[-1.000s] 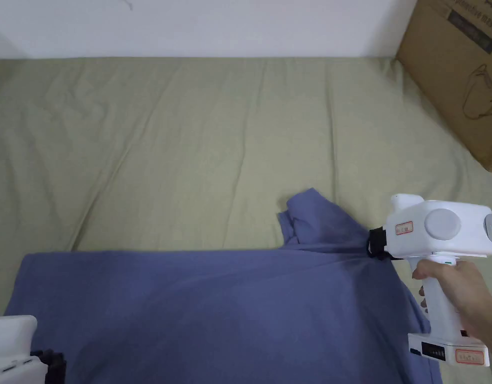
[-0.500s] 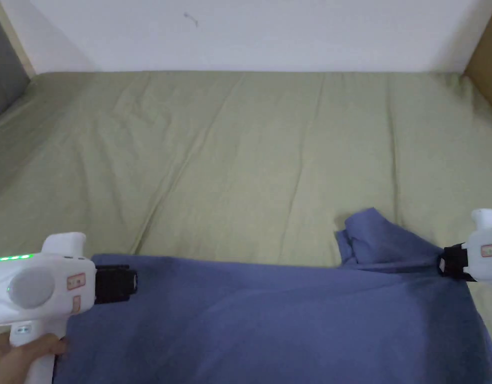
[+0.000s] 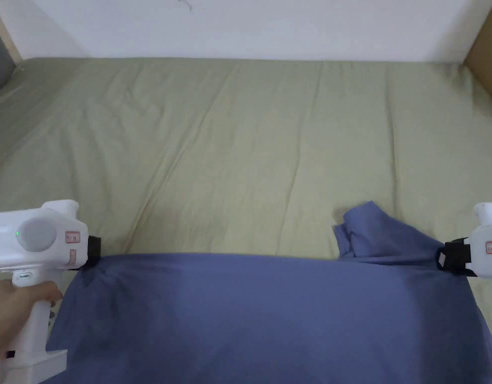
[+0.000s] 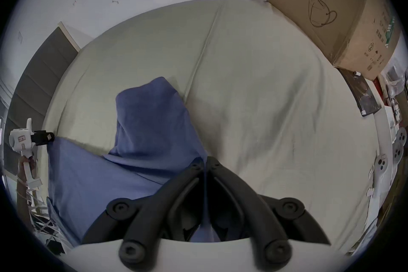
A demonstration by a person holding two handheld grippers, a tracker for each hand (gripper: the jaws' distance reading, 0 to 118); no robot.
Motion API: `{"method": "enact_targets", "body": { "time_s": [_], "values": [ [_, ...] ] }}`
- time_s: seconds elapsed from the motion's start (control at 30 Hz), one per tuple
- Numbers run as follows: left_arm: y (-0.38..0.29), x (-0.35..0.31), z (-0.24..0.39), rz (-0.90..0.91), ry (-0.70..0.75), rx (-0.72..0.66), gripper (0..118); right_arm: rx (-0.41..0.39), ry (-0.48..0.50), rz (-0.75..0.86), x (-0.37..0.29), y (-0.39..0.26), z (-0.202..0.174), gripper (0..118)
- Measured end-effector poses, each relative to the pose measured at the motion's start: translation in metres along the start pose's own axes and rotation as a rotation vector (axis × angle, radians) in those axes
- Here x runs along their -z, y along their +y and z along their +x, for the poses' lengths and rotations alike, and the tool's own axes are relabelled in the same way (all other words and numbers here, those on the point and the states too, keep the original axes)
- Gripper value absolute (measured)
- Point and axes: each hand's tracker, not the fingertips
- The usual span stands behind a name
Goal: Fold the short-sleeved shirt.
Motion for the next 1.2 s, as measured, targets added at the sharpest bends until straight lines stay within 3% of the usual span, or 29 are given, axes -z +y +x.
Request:
{"method": "enact_targets", "body": {
  "time_s": [0.33, 0.57, 0.73, 1.0, 1.03, 1.07, 1.1, 1.17, 1.2],
  "values": [
    [-0.029, -0.11, -0.008, 0.108, -0.029, 0.038, 1, -0.02, 0.019, 0.122, -0.1, -0.014, -0.01, 0],
    [-0.105, -0.205, -0.034, 0.18, -0.077, 0.074, 1, -0.061, 0.025, 0.178, -0.188, -0.091, -0.006, 0],
    [-0.188, -0.218, -0.057, 0.119, -0.076, 0.046, 1, -0.048, 0.032, 0.093, -0.208, -0.189, -0.003, 0],
    [-0.28, -0.175, -0.08, -0.021, -0.08, -0.005, 1, 0.038, 0.006, -0.095, -0.163, -0.3, 0.005, 0],
    [-0.283, -0.171, -0.079, -0.027, -0.081, 0.008, 2, 0.076, 0.008, -0.109, -0.16, -0.303, 0.006, 0],
    [-0.285, -0.168, -0.08, -0.028, -0.079, 0.02, 5, 0.065, 0.012, -0.097, -0.16, -0.304, 0.005, 0],
    [-0.285, -0.167, -0.08, -0.031, -0.078, 0.025, 18, 0.06, 0.011, -0.079, -0.161, -0.303, 0.004, 2],
    [-0.284, -0.17, -0.076, -0.024, -0.057, 0.028, 24, 0.02, 0.007, -0.054, -0.166, -0.298, -0.002, 4],
    [-0.283, -0.171, -0.075, -0.026, -0.04, 0.044, 37, 0.001, 0.002, -0.026, -0.17, -0.297, -0.005, 12]
  ]
}}
